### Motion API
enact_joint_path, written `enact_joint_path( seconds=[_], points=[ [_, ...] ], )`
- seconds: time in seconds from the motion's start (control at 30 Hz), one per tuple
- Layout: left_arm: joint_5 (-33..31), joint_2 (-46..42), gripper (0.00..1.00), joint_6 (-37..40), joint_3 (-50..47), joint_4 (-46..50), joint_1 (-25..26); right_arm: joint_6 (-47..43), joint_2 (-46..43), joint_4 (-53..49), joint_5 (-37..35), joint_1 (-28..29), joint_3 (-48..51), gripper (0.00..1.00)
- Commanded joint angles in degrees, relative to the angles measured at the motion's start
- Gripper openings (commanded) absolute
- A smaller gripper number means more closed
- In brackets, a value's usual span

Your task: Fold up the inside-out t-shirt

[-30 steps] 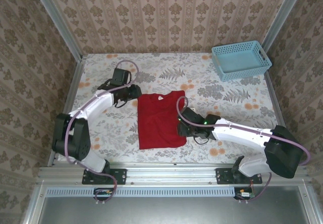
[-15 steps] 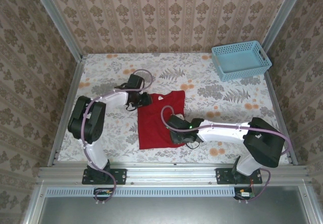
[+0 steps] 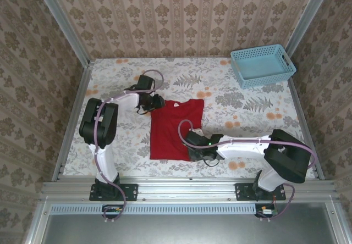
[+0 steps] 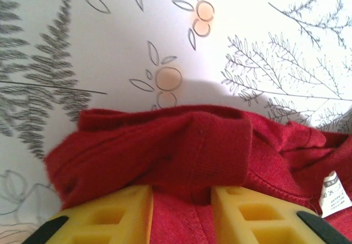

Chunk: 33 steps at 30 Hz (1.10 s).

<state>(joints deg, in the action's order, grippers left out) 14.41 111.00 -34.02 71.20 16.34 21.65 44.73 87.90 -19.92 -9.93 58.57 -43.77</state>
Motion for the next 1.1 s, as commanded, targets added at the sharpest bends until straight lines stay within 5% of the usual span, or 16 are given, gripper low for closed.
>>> enact_joint_path(
  seconds=[0.0, 0.2, 0.47, 0.77, 1.07],
  points=[
    [-2.3, -5.3, 0.38, 2.1, 1.8, 4.2, -0.1, -2.2, -3.5, -8.1, -1.2, -0.4, -2.1, 0.33],
    [-1.7, -10.4, 0.4, 1.9, 0.4, 3.6, 1.9, -8.4, -7.7, -5.7, 1.1, -10.4, -7.9, 0.44],
    [1.5, -4.6, 0.35, -0.2, 0.8, -0.2, 3.2, -13.1, 5.8, -1.8, 8.6, -22.6, -21.7, 0.44],
    [2.1, 2.3, 0.35, -1.5, 2.8, -3.1, 0.4, -12.6, 23.8, -2.0, 11.9, -29.4, -31.3, 0.44],
    [2.5, 3.5, 0.37, -1.7, 3.4, -3.0, -3.4, -14.7, 27.9, -1.4, 12.8, -33.2, -33.6, 0.44]
  ],
)
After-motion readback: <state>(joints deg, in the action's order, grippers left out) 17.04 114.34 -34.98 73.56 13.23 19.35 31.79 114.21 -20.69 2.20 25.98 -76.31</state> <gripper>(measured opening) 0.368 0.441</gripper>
